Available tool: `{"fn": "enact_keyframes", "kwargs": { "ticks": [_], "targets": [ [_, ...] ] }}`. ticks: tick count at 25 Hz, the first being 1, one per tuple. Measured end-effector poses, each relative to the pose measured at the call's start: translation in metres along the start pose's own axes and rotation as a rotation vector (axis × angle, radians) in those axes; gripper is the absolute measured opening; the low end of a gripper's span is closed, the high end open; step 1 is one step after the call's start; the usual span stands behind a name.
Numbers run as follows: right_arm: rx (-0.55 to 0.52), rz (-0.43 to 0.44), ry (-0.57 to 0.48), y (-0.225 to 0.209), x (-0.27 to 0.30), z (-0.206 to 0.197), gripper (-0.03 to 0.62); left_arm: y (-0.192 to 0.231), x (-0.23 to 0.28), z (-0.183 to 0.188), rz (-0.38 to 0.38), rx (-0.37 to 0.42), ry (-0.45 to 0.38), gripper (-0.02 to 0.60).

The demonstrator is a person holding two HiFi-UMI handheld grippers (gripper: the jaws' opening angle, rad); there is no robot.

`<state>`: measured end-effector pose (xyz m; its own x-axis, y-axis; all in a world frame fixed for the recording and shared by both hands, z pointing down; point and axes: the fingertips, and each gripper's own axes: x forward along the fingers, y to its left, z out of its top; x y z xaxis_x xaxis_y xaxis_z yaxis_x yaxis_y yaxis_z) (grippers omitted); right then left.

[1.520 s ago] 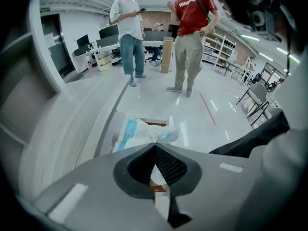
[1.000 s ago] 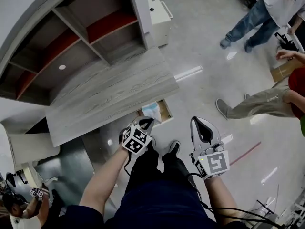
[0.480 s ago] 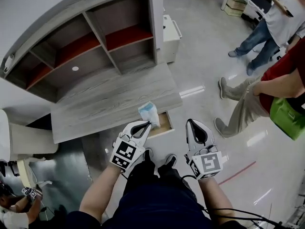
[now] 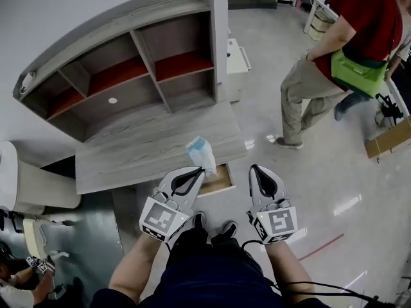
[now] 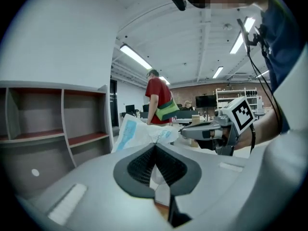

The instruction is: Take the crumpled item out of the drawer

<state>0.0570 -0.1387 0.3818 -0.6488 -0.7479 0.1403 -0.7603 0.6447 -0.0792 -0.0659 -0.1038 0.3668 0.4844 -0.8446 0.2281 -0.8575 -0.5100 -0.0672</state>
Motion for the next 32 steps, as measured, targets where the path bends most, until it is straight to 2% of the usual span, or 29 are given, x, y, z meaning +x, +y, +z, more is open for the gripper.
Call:
{"fn": "enact_keyframes", "kwargs": {
  "ticks": [8, 19, 32],
  "targets": [
    [-0.011, 0.017, -0.027, 0.000, -0.005, 0.011, 0.006, -0.004, -0.012, 0.024, 0.024, -0.055, -0.087, 0.005],
    [-0.039, -0.057, -0.082, 0.004, -0.006, 0.047, 0.006, 0.026, -0.037, 0.061, 0.019, -0.114, -0.228, 0.005],
    [-0.052, -0.135, -0.138, -0.004, -0.019, 0.075, 0.006, 0.047, -0.056, 0.094, -0.030, -0.189, -0.366, 0.005]
  ]
}}
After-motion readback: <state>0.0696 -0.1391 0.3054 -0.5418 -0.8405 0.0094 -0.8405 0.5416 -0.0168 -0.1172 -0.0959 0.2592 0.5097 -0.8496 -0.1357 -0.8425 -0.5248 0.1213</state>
